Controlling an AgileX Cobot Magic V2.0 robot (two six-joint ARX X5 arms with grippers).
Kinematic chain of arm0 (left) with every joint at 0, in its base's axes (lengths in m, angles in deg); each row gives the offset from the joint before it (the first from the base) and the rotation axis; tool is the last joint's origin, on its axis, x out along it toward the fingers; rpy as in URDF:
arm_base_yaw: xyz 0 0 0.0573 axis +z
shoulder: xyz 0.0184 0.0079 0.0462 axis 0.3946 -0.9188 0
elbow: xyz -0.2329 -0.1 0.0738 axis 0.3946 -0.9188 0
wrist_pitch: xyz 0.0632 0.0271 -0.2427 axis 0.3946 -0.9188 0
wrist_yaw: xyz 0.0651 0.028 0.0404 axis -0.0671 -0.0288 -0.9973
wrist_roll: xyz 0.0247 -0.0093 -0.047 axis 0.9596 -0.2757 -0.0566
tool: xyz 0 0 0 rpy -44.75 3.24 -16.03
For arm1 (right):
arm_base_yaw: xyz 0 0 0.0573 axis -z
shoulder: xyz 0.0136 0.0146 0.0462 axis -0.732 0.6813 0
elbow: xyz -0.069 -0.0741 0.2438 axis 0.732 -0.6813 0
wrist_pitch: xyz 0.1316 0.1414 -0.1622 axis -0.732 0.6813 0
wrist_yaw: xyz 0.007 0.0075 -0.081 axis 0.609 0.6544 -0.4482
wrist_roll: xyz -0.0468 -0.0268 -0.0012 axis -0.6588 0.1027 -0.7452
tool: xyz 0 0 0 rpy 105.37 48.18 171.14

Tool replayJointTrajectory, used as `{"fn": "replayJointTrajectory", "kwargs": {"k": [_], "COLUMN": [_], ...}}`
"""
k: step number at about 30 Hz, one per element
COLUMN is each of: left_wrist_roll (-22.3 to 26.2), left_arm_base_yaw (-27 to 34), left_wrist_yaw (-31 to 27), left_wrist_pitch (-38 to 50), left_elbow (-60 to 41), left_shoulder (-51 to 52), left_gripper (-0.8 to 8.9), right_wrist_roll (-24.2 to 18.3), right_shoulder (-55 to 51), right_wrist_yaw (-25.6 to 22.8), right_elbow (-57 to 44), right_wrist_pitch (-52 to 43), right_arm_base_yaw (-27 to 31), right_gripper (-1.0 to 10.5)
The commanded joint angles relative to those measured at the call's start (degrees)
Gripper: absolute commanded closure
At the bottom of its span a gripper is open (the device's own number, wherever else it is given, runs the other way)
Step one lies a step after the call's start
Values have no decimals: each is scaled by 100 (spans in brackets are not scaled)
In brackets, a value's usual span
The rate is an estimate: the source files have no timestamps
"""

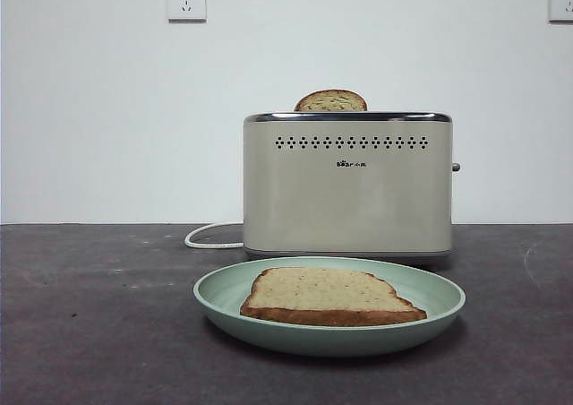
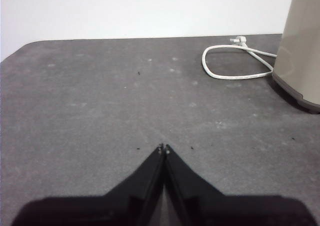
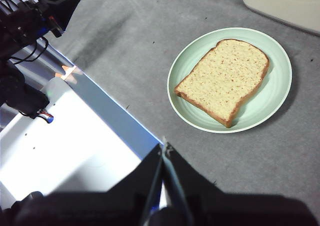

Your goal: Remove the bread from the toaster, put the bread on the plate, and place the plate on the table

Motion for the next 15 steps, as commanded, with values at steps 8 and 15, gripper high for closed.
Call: {"fn": "replayJointTrajectory", "kwargs": {"k": [8,15], "left_wrist_roll": [-109,-109], "left_arm_base_yaw": [15,15], "left_wrist_yaw": [46,44], "left_wrist_pitch": [33,33], "left_elbow": [-70,-70], "left_shoulder": [17,17], "left_gripper": [817,817], "right_wrist_roll": [-46,-46], "right_shoulder": [-11,-11], "right_wrist_yaw": [-13,-13], "right_elbow": [-37,-35], "right_wrist_pitch": [-33,-33], "right_arm_base_yaw": [-11,-11], "right_gripper": [943,944]}}
